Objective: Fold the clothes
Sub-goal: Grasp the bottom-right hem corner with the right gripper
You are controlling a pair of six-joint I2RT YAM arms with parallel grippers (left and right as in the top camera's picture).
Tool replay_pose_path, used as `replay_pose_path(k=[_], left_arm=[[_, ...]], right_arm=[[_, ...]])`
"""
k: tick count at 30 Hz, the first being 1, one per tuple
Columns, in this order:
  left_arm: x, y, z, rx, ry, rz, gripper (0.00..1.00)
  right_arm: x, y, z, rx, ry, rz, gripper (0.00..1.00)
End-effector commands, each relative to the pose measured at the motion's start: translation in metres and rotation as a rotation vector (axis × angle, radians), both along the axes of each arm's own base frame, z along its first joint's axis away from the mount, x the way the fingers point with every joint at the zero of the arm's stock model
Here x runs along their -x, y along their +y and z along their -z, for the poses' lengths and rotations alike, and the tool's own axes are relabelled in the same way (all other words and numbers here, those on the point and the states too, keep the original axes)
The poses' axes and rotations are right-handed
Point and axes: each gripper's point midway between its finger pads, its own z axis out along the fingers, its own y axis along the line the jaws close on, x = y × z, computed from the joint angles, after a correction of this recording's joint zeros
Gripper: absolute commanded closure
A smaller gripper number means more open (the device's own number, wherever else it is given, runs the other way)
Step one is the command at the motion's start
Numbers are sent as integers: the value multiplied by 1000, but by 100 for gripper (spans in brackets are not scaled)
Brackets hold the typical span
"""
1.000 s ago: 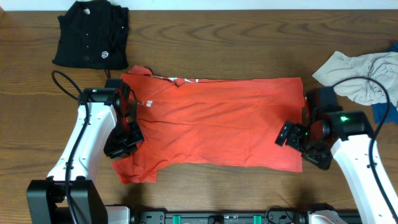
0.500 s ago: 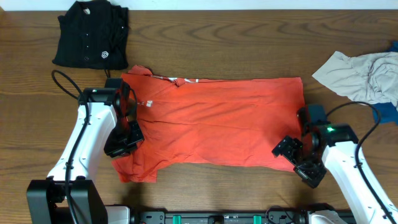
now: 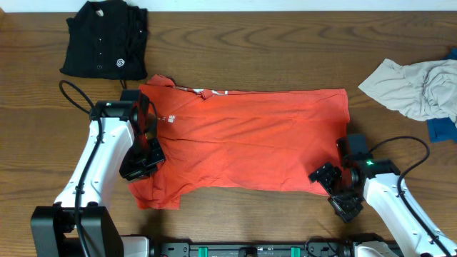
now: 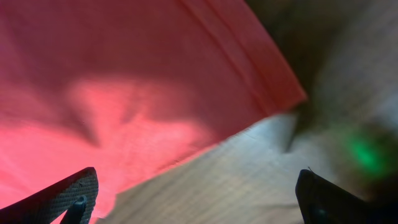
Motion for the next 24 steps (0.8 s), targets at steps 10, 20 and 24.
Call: replay_pose_path(k=[10, 20, 24], left_arm=[[-11, -8, -6, 46, -49, -22, 94], [-11, -8, -6, 46, -50, -22, 94], [-11, -8, -6, 46, -49, -22, 94]], right_arm=[[-17, -10, 2, 51, -67, 41, 1], [-10, -14, 11, 68, -57, 56, 1], [-13, -16, 11, 83, -70, 57, 6]])
